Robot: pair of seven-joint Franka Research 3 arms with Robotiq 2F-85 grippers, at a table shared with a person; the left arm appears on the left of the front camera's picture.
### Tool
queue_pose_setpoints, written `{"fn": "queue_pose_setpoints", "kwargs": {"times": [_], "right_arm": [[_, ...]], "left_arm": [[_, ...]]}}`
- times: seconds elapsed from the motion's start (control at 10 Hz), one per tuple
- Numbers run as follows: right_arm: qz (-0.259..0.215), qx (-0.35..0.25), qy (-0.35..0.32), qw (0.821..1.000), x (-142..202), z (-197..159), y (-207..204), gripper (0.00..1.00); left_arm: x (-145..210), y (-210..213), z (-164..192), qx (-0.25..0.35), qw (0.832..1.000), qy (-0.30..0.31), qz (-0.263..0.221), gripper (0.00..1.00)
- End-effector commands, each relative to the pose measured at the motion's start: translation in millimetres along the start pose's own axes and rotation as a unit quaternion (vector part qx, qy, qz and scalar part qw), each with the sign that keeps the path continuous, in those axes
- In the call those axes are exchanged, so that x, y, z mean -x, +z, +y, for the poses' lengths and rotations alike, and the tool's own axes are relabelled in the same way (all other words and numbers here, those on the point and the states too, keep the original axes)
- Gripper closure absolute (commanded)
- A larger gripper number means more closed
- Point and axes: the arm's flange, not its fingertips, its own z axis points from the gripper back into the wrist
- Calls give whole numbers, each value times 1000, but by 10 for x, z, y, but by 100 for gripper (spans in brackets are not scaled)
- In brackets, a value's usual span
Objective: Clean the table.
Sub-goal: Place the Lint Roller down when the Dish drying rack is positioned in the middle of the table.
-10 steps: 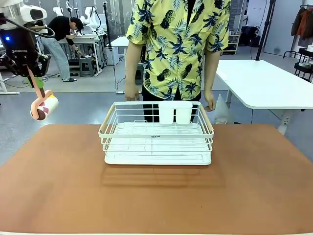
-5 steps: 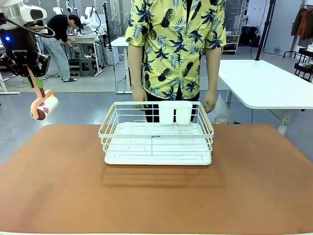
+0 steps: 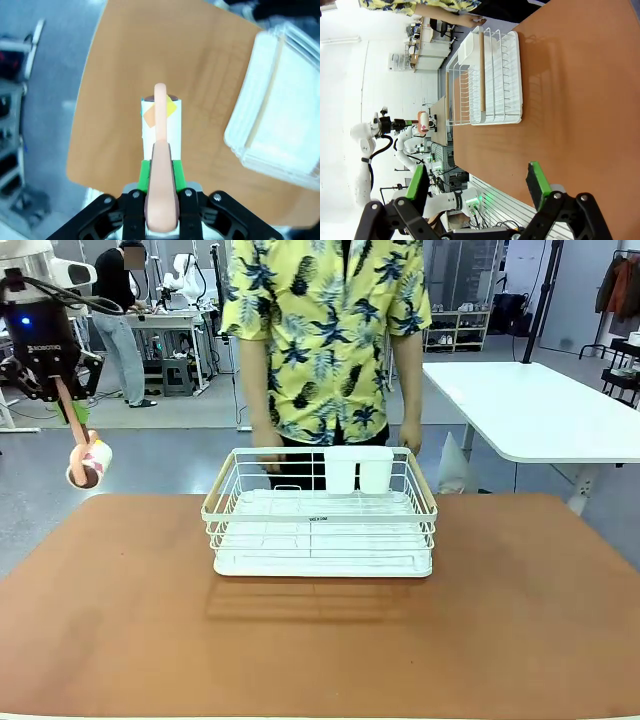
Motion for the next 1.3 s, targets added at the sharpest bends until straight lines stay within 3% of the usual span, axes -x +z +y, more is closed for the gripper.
{"fn": "queue_pose_setpoints", "kwargs": {"times": [0.0,0.1,0.2,0.4,0.6,0.7,0.9,1.2], "right_arm": [[-2,-7,9,1000,-7,22,6,0],[-2,-7,9,1000,-7,22,6,0],[-2,-7,9,1000,-7,22,6,0],[-2,-7,9,1000,-7,22,6,0],[-2,-7,9,1000,-7,22,6,0],[-2,-7,9,1000,-7,22,6,0],[-2,-7,9,1000,-7,22,6,0],[-2,-7,9,1000,-7,22,6,0]], "left_arm": [[-233,48,-251,-22,919,392,-15,79],[-215,-125,-288,-21,891,449,-71,79],[-216,-244,-290,2,886,460,-59,79],[-100,-650,-257,48,842,521,-127,79],[91,-939,-189,101,843,514,-119,79],[139,-1104,-123,128,822,541,-121,79],[273,-1418,-88,106,840,518,-123,79],[292,-1642,-79,104,843,515,-116,79]]}}
